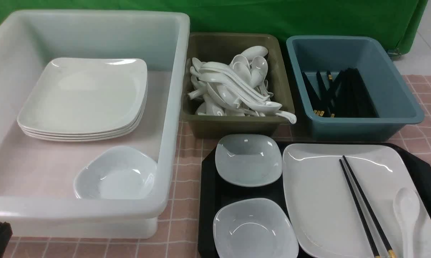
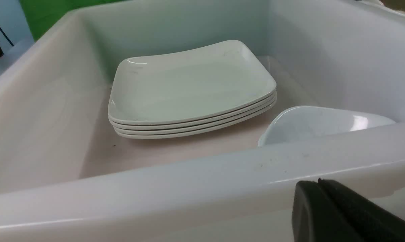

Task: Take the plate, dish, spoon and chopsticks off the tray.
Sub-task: Use the right arm to grab a soup spoon from the plate

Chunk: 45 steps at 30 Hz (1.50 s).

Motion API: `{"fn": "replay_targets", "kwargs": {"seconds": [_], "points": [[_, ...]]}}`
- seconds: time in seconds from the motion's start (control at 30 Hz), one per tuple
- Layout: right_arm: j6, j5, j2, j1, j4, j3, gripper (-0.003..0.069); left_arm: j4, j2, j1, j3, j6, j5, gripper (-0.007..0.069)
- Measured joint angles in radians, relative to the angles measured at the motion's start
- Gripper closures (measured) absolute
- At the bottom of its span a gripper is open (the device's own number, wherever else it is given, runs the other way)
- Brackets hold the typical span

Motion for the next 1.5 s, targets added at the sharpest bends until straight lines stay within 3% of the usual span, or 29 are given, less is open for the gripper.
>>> {"fn": "replay_targets", "kwargs": {"seconds": [0.67,0.87,1.17,1.2,1.3,1.43,1.47,1.5], "points": [[0.001,0.000,0.000,0.000,0.000,0.000,0.0413,0.003,0.000,0.000,0.000,0.001,-0.036,0.0620],[0.000,0.000,0.000,0.000,0.000,0.000,0.0413,-0.336,0.000,0.000,0.000,-0.107,-0.304,0.0620],[0.002,-0.006,0.000,0.000,0.003,0.001,0.0413,-0.418,0.000,0.000,0.000,-0.303,-0.568,0.0620],[0.028,-0.042,0.000,0.000,0.036,0.005,0.0413,-0.417,0.000,0.000,0.000,-0.371,-0.654,0.0620],[0.163,-0.152,0.000,0.000,0.143,0.011,0.0413,-0.392,-0.001,0.000,-0.036,-0.496,-0.684,0.0620],[0.385,-0.320,0.000,0.000,0.219,0.011,0.0413,-0.280,0.008,0.000,-0.184,-0.535,-0.527,0.0620],[0.493,-0.402,0.000,0.000,0.237,0.011,0.0413,-0.208,0.046,0.000,-0.319,-0.542,-0.363,0.0620],[0.498,-0.417,0.000,0.000,0.239,0.011,0.0413,-0.197,0.052,0.000,-0.332,-0.542,-0.323,0.0620]]}}
